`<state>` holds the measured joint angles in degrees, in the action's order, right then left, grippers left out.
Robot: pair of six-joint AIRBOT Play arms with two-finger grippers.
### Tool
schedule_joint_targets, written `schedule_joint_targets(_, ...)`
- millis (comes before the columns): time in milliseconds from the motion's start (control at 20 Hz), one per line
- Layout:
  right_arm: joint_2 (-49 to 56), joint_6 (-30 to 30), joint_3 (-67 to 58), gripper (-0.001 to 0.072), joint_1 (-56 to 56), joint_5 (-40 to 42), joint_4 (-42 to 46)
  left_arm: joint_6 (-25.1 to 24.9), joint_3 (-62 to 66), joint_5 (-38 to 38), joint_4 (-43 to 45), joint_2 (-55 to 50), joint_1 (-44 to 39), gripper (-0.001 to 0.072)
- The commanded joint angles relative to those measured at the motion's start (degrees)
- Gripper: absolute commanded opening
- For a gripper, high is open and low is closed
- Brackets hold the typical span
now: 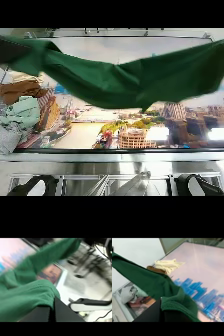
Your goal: Fold the shirts.
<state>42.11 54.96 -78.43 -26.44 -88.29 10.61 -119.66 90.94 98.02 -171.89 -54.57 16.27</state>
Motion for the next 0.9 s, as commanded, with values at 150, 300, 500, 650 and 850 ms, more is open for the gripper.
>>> schedule_joint_targets(150,-6.10,6.78,-8.11,0.0019,-9.22,7.32,8.94,4.48,13.16,-0.74,1.77,4.72,15.02,0.0023)
schedule_joint_targets(300,2.82,5.92,-6.25,0.0019,-6.34,6.38,8.94,6.14,7.67,-0.92,5.42,-2.62,11.85,0.0023)
schedule_joint_targets(500,18.53,-0.39,3.87,0.0019,6.29,11.04,11.76,4.92,-6.86,-10.03,21.51,-14.12,0.52,0.0026)
schedule_joint_targets(650,33.46,-1.90,8.66,0.0019,11.76,22.25,19.08,1.07,-15.06,-24.11,25.77,-26.69,-6.27,0.0027)
schedule_joint_targets(850,51.28,-8.35,7.98,0.0021,12.46,37.83,16.15,-1.57,-13.20,-29.29,15.93,-46.64,-8.15,0.0705)
